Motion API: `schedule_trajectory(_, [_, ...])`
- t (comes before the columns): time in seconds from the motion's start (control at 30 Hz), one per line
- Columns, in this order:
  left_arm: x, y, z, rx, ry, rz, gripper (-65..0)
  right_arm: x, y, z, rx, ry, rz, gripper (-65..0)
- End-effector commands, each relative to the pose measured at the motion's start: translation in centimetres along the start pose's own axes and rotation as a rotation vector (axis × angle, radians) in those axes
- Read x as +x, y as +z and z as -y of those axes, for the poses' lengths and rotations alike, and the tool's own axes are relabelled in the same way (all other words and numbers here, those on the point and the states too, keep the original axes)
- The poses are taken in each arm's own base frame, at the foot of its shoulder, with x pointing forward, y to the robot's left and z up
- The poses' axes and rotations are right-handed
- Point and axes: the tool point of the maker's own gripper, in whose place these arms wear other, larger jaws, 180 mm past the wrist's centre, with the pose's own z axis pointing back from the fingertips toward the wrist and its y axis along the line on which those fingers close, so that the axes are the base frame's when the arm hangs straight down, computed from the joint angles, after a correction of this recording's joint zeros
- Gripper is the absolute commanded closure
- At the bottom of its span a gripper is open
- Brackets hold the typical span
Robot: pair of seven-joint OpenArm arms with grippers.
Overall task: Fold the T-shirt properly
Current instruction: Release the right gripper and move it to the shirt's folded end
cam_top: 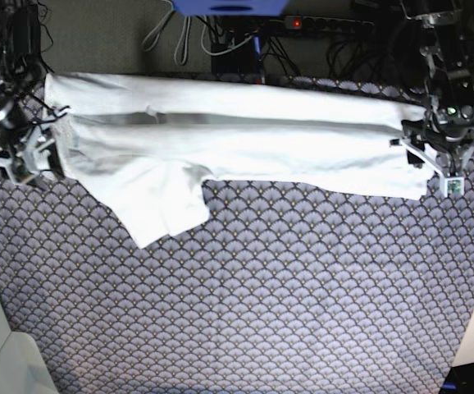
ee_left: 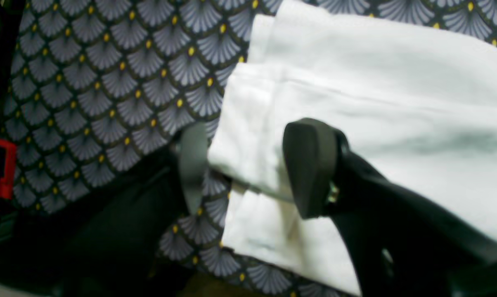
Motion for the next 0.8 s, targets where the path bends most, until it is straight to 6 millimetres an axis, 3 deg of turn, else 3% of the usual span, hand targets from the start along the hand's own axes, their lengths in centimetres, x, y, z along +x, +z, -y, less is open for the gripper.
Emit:
schedule_trajectory(0.0, [1.5,0.4,-0.5,0.013,-0.006,0.047,-33.2,3.0,-0.6,1.0,-0.018,0.035,0.065,-23.9])
schedule_trajectory(0.1, [1.5,0.4,-0.5,0.013,-0.006,0.047,-33.2,5.6,-3.3,0.0,0.029,0.082,0.048,-25.2])
schedule_trajectory(0.2, [1.5,0.4,-0.5,0.016,-0.007,0.046,-33.2,7.9,-5.7,-0.8,0.057,0.093,0.041,-32.3])
schedule_trajectory(0.3, [1.5,0.4,-0.6,0.019,-0.010,0.046,-33.2,8.5,-7.9,-0.6,0.064,0.034,0.030,-41.1])
schedule_trajectory(0.4, [1.4,0.4,-0.6,0.020,-0.011,0.039,-33.2,7.5,-10.1,-0.2,0.082,-0.031,-0.008,-45.5])
schedule_trajectory(0.57, [1.2,0.4,-0.4,0.013,-0.004,0.018,-33.2,4.4,-13.7,0.7,0.121,-0.150,-0.105,-46.4])
schedule_trajectory(0.77, [1.2,0.3,-0.3,0.010,0.000,0.020,-33.2,2.2,-15.5,0.7,0.154,-0.229,-0.174,-46.4])
